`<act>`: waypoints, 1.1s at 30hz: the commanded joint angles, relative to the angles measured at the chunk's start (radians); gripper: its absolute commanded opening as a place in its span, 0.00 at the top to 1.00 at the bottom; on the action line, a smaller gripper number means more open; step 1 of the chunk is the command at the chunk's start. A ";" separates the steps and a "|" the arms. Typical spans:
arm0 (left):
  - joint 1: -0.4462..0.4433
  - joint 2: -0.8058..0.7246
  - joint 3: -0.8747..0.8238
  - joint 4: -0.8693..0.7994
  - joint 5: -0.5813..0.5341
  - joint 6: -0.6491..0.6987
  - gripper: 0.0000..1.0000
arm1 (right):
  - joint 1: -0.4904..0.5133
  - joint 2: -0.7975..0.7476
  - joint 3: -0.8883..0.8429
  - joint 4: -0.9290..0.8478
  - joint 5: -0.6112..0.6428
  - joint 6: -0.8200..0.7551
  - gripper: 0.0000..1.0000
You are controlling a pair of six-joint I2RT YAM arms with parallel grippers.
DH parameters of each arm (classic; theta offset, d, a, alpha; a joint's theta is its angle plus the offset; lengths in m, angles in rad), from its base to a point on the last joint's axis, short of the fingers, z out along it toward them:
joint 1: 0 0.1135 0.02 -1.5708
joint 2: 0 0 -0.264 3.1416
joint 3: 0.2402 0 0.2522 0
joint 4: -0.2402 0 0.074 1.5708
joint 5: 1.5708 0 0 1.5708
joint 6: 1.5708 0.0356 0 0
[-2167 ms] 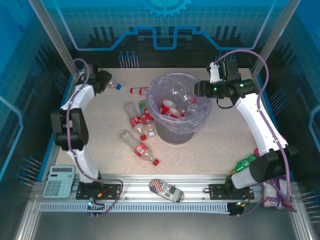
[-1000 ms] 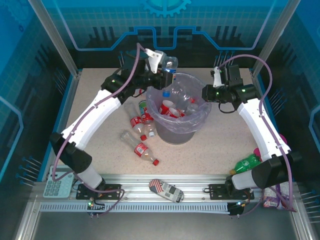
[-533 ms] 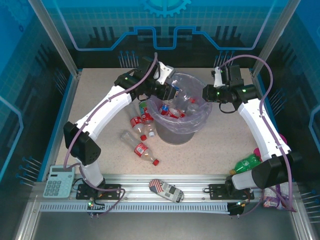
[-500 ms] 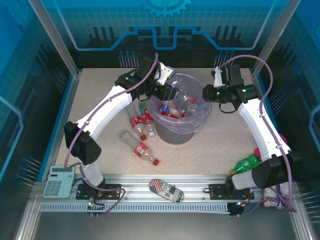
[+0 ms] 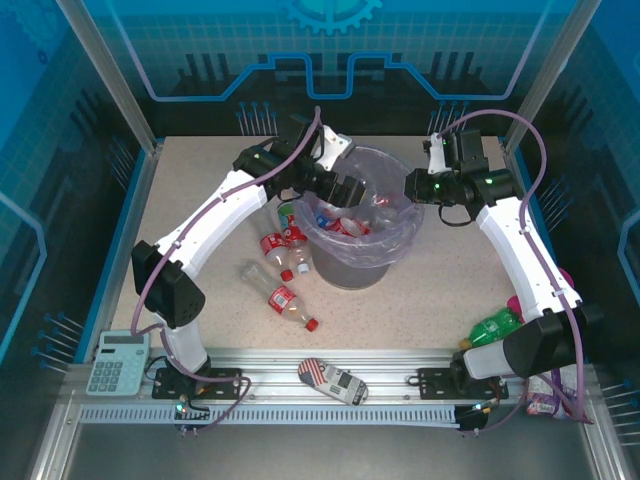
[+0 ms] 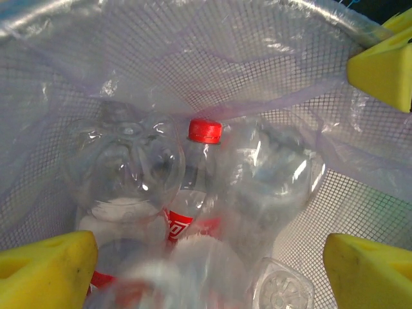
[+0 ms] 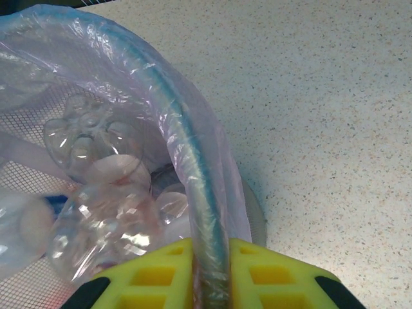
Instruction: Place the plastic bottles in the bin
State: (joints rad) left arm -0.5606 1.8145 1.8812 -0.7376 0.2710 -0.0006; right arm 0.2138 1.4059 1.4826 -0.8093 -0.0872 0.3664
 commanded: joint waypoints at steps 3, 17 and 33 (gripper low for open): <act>-0.008 -0.046 0.006 0.119 0.017 -0.023 0.16 | -0.015 -0.016 -0.011 0.013 -0.017 -0.017 0.81; 0.005 -0.183 -0.102 0.270 -0.051 -0.118 0.21 | -0.018 -0.008 -0.005 0.021 -0.020 -0.018 0.84; 0.312 -0.484 -0.439 0.336 -0.106 -0.459 0.08 | -0.043 -0.022 0.030 0.029 -0.008 -0.032 0.95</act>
State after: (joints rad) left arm -0.2676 1.3388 1.4933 -0.3592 0.2012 -0.3805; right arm 0.1997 1.4063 1.4826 -0.8062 -0.0959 0.3573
